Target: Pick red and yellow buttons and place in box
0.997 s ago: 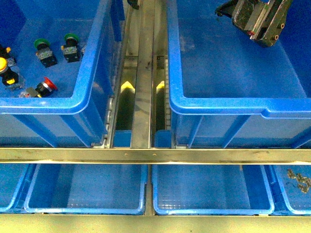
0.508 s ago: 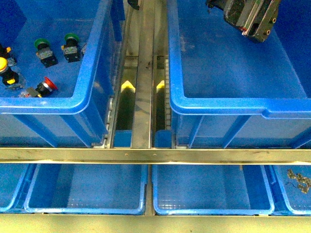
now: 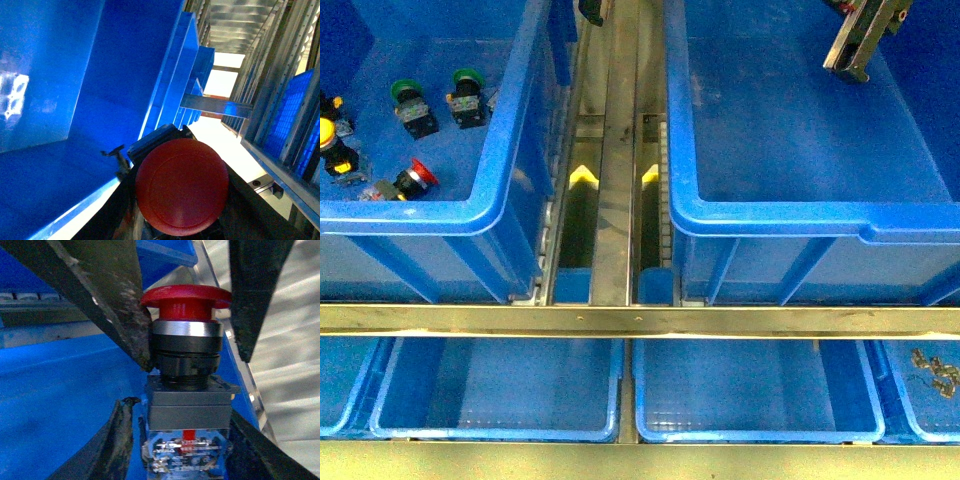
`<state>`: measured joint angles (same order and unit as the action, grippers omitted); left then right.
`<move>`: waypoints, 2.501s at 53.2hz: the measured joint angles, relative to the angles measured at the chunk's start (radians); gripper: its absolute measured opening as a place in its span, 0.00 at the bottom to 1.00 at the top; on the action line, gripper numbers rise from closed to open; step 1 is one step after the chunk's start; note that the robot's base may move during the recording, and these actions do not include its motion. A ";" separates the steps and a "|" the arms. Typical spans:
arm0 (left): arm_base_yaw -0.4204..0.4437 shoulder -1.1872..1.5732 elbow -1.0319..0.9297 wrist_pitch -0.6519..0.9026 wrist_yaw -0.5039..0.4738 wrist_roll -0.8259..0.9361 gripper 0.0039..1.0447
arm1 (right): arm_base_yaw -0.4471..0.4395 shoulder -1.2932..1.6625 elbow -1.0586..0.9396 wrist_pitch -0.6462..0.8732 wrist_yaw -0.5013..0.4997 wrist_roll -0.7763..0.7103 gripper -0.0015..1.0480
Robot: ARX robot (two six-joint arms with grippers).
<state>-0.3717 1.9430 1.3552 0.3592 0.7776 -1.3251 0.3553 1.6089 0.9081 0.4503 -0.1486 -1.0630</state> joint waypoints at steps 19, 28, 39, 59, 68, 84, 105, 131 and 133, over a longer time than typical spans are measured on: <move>0.000 0.000 -0.002 -0.006 -0.010 0.017 0.41 | 0.001 -0.005 -0.001 -0.002 0.001 0.027 0.32; 0.001 0.000 -0.002 -0.001 -0.024 0.021 0.65 | 0.009 -0.005 -0.013 -0.005 0.001 0.027 0.32; 0.007 0.000 0.010 0.011 -0.031 0.024 0.93 | 0.019 -0.005 -0.031 -0.006 0.002 0.027 0.32; 0.089 -0.145 -0.124 -0.034 -0.059 0.181 0.93 | -0.024 -0.005 -0.047 -0.011 -0.001 0.028 0.32; 0.185 -0.245 -0.250 -0.161 -0.156 0.379 0.93 | -0.048 -0.005 -0.050 -0.011 -0.003 0.036 0.32; 0.310 -0.441 -0.531 -0.125 -0.537 0.821 0.93 | -0.084 -0.006 -0.046 0.021 0.004 0.138 0.32; 0.475 -0.640 -0.701 -0.080 -0.718 0.911 0.93 | -0.137 -0.070 -0.071 0.044 -0.018 0.289 0.32; 0.415 -0.895 -1.164 0.485 -0.768 1.305 0.12 | -0.180 -0.121 -0.129 0.057 -0.032 0.444 0.32; 0.402 -0.915 -1.177 0.478 -0.780 1.305 0.07 | -0.179 -0.127 -0.133 0.057 -0.037 0.449 0.32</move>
<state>0.0307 1.0283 0.1780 0.8368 -0.0029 -0.0196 0.1764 1.4818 0.7750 0.5072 -0.1860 -0.6140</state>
